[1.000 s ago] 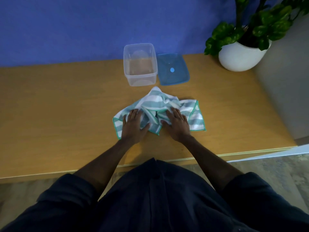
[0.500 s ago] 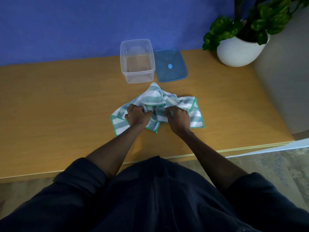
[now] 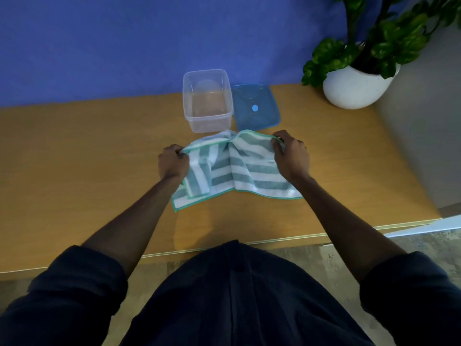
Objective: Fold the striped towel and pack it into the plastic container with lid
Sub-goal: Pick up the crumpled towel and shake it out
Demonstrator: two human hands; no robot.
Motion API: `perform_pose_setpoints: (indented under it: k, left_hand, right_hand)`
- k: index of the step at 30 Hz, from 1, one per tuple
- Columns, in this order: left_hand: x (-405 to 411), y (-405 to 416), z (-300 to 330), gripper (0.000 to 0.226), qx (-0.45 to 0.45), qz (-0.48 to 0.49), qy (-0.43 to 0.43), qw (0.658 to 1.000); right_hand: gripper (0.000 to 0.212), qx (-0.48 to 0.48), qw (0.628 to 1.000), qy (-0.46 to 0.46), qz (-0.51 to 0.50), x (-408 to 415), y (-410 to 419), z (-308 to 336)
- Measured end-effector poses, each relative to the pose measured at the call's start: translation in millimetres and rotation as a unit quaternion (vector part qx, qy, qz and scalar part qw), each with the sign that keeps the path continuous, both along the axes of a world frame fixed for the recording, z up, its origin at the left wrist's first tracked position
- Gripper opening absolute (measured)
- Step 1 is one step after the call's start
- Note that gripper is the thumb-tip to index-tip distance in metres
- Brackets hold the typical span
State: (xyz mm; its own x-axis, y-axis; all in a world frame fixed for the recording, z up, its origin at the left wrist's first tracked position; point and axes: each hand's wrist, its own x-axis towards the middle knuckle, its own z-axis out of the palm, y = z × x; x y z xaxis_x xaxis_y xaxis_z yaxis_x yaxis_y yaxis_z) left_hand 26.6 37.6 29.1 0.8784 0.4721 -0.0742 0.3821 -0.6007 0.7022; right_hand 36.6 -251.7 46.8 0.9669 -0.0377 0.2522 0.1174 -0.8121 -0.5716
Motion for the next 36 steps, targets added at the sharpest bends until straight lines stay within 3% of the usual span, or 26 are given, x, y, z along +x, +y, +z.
perform_pose_setpoints:
  k: [6,13,18,26,32,36]
  left_hand:
    - [7.4,52.9,13.9,0.022,-0.005,0.044,-0.057,0.997]
    - [11.5,79.4,25.8,0.020,0.056,-0.046,-0.073,0.995]
    - [17.9,99.4,45.9,0.019,0.137,-0.125,-0.098,0.978]
    - [47.1,132.8,94.1,0.021,0.209,-0.153,-0.114,0.959]
    - [52.4,135.9,158.7,0.028,0.212,-0.080,-0.268,0.936]
    - [15.3,128.8,167.9,0.024,0.137,-0.042,-0.355,0.924]
  right_hand:
    - [0.028,-0.080,0.995,0.033,0.052,18.4,-29.2,7.7]
    - [0.022,-0.130,0.990,-0.007,0.062,32.8,-43.2,22.8]
    - [0.030,-0.146,0.987,-0.033,0.050,43.4,-60.5,39.0]
    - [0.027,-0.151,0.986,-0.063,0.038,63.9,-80.5,87.4]
    - [0.038,-0.061,0.977,-0.195,-0.065,65.5,-81.5,155.8]
    - [0.033,0.051,0.966,-0.247,-0.059,50.0,-80.7,173.5]
